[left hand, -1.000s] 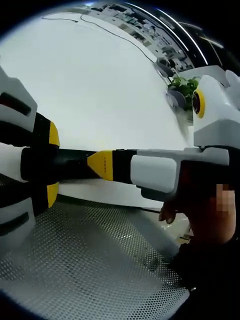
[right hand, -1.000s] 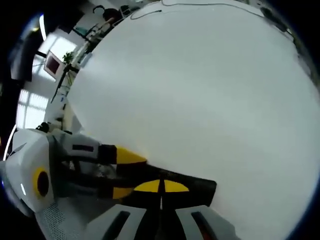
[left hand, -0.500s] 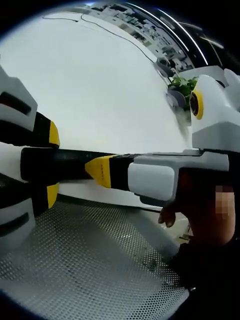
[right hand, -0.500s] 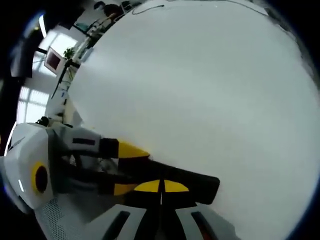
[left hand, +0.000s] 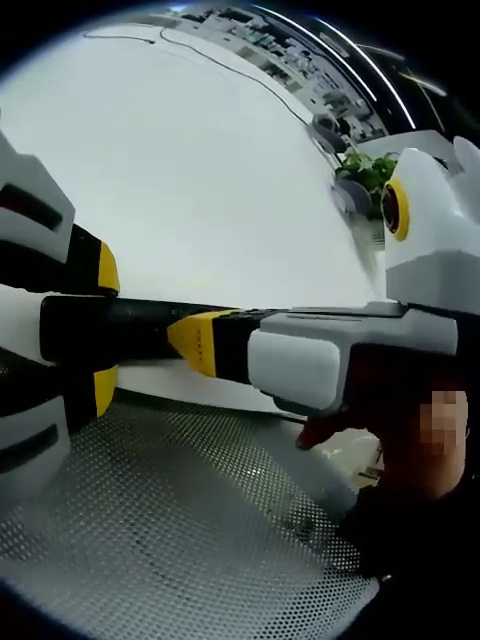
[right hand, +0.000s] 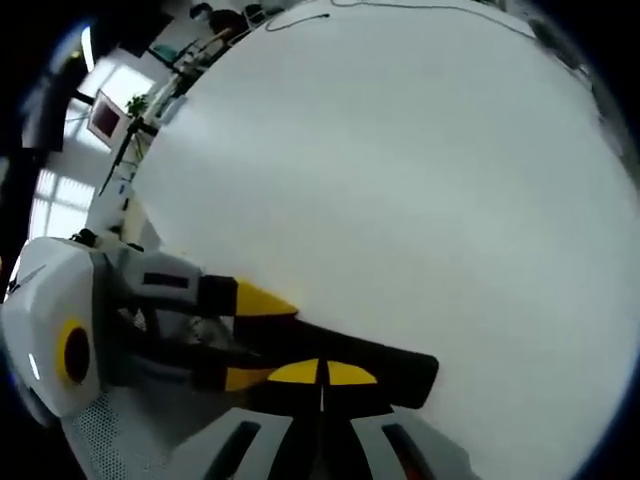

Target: Press the specified remote control buttons in sequence, fully releasing each button before pressing the next.

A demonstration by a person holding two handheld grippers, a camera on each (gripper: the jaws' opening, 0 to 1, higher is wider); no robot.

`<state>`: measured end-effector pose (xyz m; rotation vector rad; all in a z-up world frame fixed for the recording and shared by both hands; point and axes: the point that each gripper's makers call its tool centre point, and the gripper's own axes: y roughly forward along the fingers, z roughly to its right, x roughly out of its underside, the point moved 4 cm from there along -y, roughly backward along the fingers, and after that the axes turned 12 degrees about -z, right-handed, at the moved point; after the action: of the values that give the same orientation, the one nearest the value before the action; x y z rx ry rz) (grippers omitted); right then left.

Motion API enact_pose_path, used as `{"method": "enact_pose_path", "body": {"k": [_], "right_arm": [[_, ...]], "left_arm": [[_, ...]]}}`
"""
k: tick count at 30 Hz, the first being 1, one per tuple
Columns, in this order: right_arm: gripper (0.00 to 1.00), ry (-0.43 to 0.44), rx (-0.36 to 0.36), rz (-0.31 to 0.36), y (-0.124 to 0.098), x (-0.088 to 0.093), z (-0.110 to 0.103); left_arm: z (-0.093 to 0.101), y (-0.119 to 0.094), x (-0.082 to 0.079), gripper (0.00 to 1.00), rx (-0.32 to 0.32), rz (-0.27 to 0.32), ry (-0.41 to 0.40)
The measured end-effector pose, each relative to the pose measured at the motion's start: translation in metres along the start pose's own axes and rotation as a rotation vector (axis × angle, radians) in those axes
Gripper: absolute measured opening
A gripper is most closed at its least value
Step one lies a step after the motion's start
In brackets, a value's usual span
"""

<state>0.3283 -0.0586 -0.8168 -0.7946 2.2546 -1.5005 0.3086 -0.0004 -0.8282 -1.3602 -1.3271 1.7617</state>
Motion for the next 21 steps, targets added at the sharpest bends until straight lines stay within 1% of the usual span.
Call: {"method": "enact_pose_path", "body": {"k": [6, 9, 13, 21], "right_arm": [[0.0, 0.036, -0.051, -0.008, -0.0009, -0.0003, 0.0037], [0.0, 0.033, -0.045, -0.006, -0.0005, -0.0001, 0.002], [0.0, 0.029, -0.04, -0.007, -0.0006, 0.0003, 0.0014], [0.0, 0.042, -0.046, -0.011, -0.0021, 0.0015, 0.001]], "left_arm": [[0.0003, 0.0, 0.0004, 0.26, -0.002, 0.002, -0.001], [0.0005, -0.0002, 0.001, 0.26, -0.009, -0.001, -0.004], [0.0, -0.0021, 0.0048, 0.26, -0.013, -0.022, -0.009], [0.001, -0.0031, 0.0051, 0.25, -0.014, -0.025, -0.015]]}}
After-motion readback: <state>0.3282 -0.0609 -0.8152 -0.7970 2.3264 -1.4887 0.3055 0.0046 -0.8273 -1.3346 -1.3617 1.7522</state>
